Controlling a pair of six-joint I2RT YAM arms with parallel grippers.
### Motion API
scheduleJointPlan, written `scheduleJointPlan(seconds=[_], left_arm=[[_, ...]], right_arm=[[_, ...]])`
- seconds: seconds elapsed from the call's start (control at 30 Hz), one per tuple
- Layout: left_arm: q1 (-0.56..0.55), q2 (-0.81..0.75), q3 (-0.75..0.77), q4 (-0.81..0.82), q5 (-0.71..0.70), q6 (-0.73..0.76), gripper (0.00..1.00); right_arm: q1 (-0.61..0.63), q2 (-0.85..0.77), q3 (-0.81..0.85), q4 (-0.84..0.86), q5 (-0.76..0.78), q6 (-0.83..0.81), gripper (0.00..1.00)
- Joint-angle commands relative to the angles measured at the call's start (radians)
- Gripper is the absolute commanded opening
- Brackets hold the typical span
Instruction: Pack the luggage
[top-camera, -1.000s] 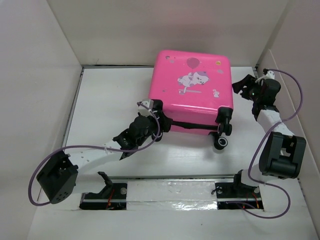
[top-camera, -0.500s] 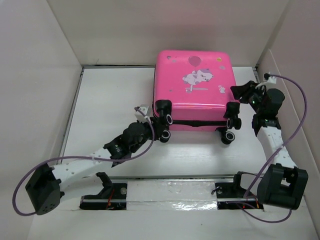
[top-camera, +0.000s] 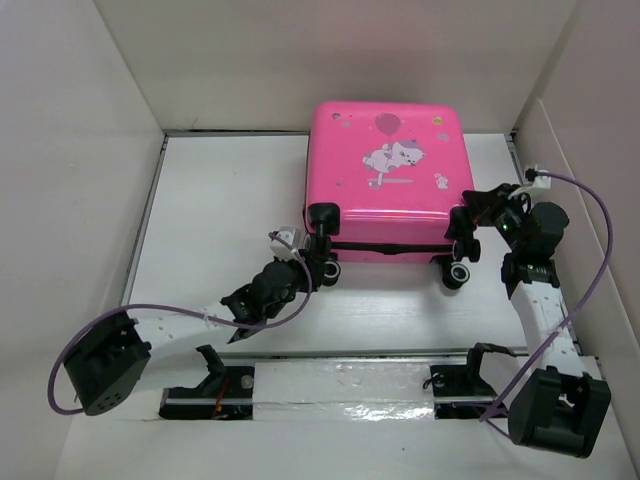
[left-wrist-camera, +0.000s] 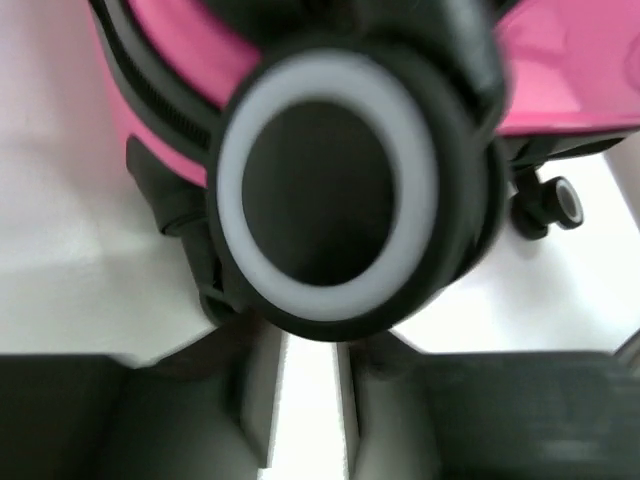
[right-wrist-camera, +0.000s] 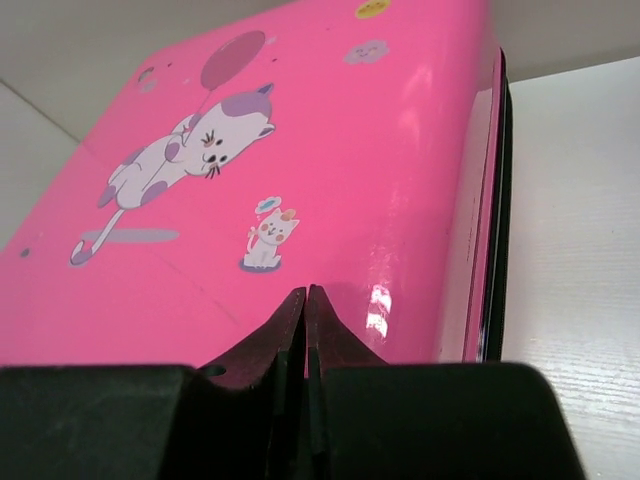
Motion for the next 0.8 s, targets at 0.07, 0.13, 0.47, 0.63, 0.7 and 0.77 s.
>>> scheduleJointPlan(seconds=[0.07,0.13,0.47,0.63,0.7,0.77], left_arm=[[-0.085,-0.015,-0.030,0.142,-0.056,0.062,0.16],[-0.116,-0.035,-0.053,0.114,-0.121,0.064,0.24],[-0.125,0.156,0.012,0.198,-0.363,0.065,0.33],[-0.125,0.247,0.060,0.295,-0.410,0.081,0.32],[-0.125,0.265,0.062,0.327,-0.419,0.101,0.32],[-0.125,0.264,0.065,0.352,-0.429,0.110,0.32]], right_arm=[[0.002,-0.009,-0.013,0.039,-0.045,-0.023,0.22],[0.020,-0.007,-0.015,0.048,-0.051,-0.020,0.31],[0.064,-0.007,-0.010,0.056,-0.068,-0.037,0.33],[0.082,-0.017,-0.007,0.045,-0.069,-0.054,0.33],[0.093,-0.015,-0.004,0.045,-0.068,-0.059,0.33],[0.105,-0.006,-0.003,0.045,-0.068,-0.063,0.33]])
